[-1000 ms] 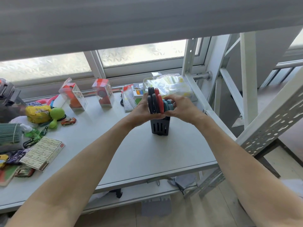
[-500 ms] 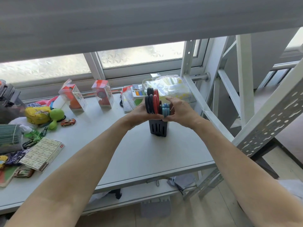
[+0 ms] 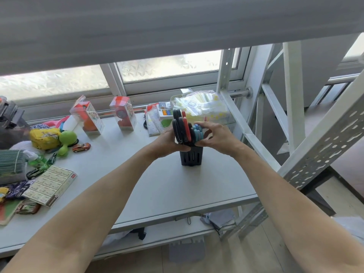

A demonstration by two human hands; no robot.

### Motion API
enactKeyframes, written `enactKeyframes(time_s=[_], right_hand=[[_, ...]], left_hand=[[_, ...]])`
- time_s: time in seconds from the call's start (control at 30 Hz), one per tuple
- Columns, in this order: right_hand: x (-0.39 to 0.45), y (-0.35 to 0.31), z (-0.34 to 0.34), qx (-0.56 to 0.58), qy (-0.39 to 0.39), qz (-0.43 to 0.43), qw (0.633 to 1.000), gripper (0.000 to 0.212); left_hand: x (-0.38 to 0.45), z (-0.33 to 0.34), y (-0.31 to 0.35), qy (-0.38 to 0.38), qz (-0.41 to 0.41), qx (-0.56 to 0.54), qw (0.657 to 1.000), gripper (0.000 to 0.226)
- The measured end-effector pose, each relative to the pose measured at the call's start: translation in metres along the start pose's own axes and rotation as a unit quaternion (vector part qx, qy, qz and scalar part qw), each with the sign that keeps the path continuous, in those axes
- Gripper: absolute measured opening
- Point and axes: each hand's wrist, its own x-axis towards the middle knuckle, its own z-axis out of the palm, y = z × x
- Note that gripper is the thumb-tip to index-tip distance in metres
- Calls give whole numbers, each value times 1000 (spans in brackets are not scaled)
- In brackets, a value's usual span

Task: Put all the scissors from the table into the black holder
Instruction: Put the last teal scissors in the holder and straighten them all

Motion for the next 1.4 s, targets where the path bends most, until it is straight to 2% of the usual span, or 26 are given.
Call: enactKeyframes(time_s=[0.1, 0.2, 0.33, 0.43, 0.53, 0.63, 0.7, 0.83, 0.93, 1.03, 1.1, 1.17, 1.2, 1.27, 1.33, 1.4], right_hand=[[5, -1, -2, -23, -36, 5, 999, 72], [6, -5, -7, 3, -91, 4, 996, 81], [5, -7, -10, 16, -125, 6, 992, 75], [6, -6, -8, 20, -104, 2, 994, 64], [7, -5, -3, -9, -49, -11, 999, 58], [7, -4, 3, 1, -17, -24, 1000, 55], [7, 1, 5, 6, -13, -27, 1000, 57], [5, 6, 3, 0, -40, -27, 999, 70], [3, 8, 6, 1, -26, -38, 999, 73], [2, 8, 10, -3, -2, -49, 999, 71], [3, 8, 10, -13, -5, -49, 999, 72], [4, 8, 6, -15, -20, -45, 999, 74], [5, 8, 6, -16, -25, -44, 999, 73], [5, 8, 5, -18, -21, -42, 999, 71], [5, 7, 7, -22, 0, -41, 999, 66], [5, 4, 8, -24, 21, -43, 999, 61]], left_hand=[[-3, 8, -2, 84, 11, 9, 996, 78], [-7, 16, -2, 146, 25, -7, 989, 67], [-11, 25, -4, 183, 28, -27, 982, 55], [-10, 22, 2, 149, 7, -43, 988, 60], [-12, 19, 5, 93, 12, -91, 991, 66], [-15, 17, 2, 100, 1, -148, 984, 82], [-16, 13, 2, 87, -8, -173, 981, 85], [-14, 9, 1, 53, -15, -201, 978, 70], [-13, 9, -1, 27, -28, -212, 976, 60], [-14, 7, 1, 1, -19, -168, 986, 86], [-15, 3, 6, 31, -6, -150, 988, 106], [-18, -5, 17, 70, 28, -160, 984, 116], [-20, -9, 23, 81, 50, -164, 982, 113], [-21, -17, 34, 80, 83, -161, 980, 92], [-21, -19, 42, 72, 84, -154, 982, 66], [-19, -21, 44, 75, 72, -160, 982, 52]])
